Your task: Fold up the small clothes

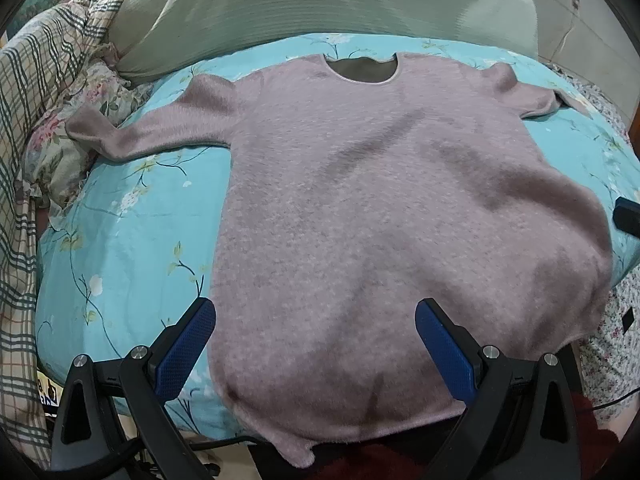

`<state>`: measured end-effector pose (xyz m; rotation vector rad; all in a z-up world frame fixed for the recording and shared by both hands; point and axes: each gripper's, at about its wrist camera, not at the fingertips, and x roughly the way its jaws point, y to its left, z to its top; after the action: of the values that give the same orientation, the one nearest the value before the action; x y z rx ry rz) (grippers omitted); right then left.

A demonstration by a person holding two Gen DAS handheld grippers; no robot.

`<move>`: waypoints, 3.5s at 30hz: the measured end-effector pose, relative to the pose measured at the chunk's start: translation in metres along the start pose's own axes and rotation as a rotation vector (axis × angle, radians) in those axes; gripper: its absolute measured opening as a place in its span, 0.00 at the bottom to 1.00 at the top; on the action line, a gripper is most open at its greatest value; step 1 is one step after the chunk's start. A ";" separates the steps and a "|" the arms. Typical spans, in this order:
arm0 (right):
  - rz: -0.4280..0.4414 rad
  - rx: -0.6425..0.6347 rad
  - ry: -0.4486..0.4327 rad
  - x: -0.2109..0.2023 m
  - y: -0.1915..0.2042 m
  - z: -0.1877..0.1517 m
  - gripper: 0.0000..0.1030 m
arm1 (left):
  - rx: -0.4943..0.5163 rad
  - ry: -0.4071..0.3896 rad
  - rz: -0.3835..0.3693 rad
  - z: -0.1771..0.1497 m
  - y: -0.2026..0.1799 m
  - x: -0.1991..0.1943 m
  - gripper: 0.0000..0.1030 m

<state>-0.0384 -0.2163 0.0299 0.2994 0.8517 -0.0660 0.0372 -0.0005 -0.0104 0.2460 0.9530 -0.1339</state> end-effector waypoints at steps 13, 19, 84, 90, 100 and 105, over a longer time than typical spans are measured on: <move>-0.097 0.275 -0.105 0.006 -0.136 0.061 0.86 | -0.045 0.046 -0.043 0.038 0.008 0.033 0.97; -0.186 0.451 -0.186 0.015 -0.238 0.115 0.74 | -0.024 0.073 -0.038 0.054 0.000 0.045 0.97; 0.651 0.277 0.195 0.287 0.095 0.224 0.42 | -0.272 0.061 -0.218 0.149 0.087 0.140 0.97; 0.609 0.312 0.036 0.195 0.046 0.197 0.42 | -0.304 0.103 -0.290 0.199 0.095 0.203 0.93; 0.368 0.390 -0.082 0.117 -0.044 0.151 0.42 | -0.291 0.072 -0.317 0.241 0.092 0.241 0.04; 0.170 0.430 -0.144 0.095 -0.102 0.151 0.42 | -0.268 -0.111 -0.171 0.243 0.115 0.199 0.04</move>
<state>0.1165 -0.3514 0.0286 0.7605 0.6609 -0.1114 0.3683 0.0443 -0.0219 -0.0900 0.8703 -0.1729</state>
